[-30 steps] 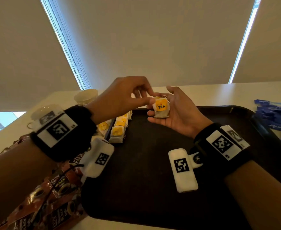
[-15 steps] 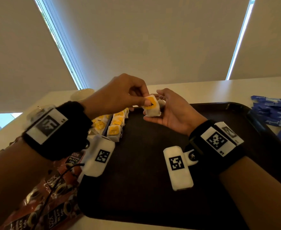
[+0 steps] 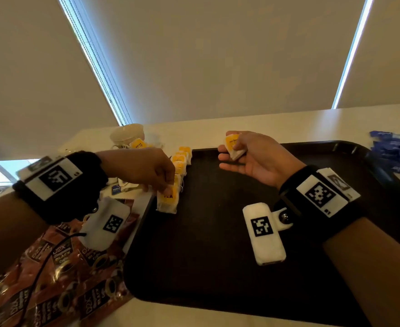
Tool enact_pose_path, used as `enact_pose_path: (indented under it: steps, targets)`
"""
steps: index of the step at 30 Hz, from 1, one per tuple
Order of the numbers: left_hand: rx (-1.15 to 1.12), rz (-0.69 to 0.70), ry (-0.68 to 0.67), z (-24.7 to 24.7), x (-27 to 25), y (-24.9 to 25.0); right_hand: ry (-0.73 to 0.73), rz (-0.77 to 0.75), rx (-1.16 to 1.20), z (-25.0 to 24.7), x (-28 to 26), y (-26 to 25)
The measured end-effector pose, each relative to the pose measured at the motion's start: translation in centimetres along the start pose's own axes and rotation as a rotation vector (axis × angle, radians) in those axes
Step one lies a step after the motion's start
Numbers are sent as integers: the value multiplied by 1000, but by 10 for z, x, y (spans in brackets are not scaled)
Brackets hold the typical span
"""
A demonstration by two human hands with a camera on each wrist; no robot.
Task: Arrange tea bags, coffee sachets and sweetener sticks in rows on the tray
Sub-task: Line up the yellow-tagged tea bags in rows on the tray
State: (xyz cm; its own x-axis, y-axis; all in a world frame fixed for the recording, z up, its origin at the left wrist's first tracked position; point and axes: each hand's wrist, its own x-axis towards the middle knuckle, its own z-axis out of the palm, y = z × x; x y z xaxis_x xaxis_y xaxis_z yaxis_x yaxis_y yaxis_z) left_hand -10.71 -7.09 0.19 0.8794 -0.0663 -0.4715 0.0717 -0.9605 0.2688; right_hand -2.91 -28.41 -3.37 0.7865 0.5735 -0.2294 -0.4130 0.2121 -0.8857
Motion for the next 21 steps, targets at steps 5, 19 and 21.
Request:
enact_pose_path:
  steps: [5, 19, 21]
  targets:
    - [123, -33, 142, 7, 8, -8, 0, 1, 47, -2, -1, -1]
    - [226, 51, 178, 14, 5, 3, -39, 19, 104, -3, -3, -2]
    - [257, 47, 131, 18, 6, 4, -45, 19, 115, -2, -4, -2]
